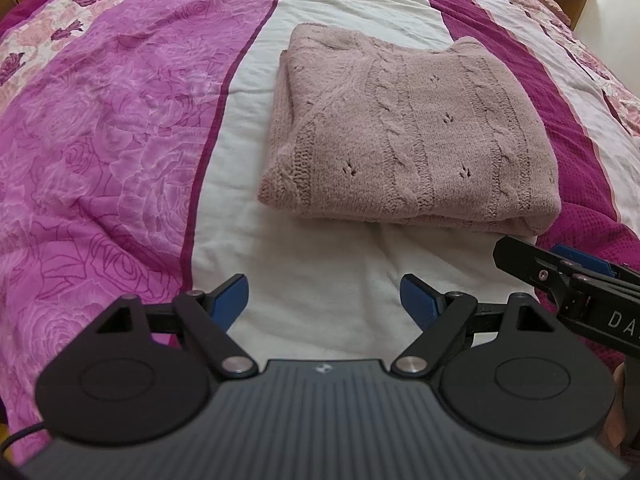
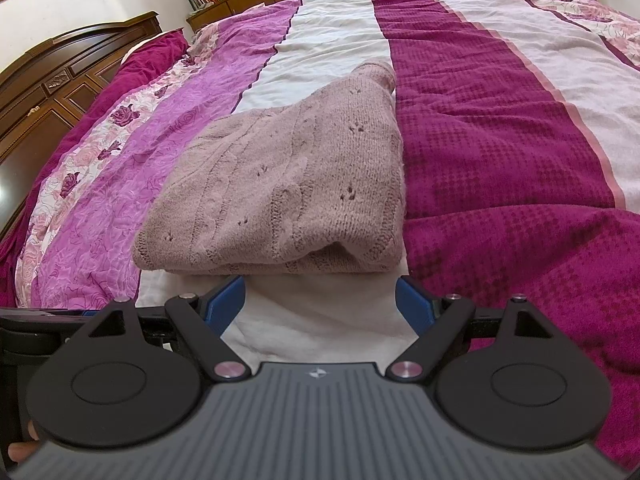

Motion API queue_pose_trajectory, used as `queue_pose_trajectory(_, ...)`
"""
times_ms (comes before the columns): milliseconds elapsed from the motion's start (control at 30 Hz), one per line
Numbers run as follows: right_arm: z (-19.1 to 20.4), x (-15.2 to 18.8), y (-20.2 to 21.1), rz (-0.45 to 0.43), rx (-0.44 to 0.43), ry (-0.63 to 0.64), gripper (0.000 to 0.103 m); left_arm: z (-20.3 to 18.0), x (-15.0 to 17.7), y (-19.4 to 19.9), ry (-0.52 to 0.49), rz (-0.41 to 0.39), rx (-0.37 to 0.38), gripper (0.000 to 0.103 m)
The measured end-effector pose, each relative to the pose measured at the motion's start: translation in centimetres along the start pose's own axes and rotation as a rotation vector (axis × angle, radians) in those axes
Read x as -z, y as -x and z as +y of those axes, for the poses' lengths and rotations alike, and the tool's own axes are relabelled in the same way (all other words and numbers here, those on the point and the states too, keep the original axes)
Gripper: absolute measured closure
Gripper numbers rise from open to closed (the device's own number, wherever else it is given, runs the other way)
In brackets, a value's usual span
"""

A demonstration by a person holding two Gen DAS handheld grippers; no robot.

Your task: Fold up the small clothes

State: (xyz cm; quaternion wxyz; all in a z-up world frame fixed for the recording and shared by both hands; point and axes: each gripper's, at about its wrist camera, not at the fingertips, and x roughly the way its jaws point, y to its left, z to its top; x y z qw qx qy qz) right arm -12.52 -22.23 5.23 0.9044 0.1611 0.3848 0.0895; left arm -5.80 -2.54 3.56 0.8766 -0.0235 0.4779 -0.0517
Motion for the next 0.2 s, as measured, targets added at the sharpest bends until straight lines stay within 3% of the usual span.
queue_pose_trajectory(200,-0.01,-0.01,-0.01,0.001,0.0,-0.001,0.016,0.05,0.04,0.02,0.0,0.001,0.001,0.019)
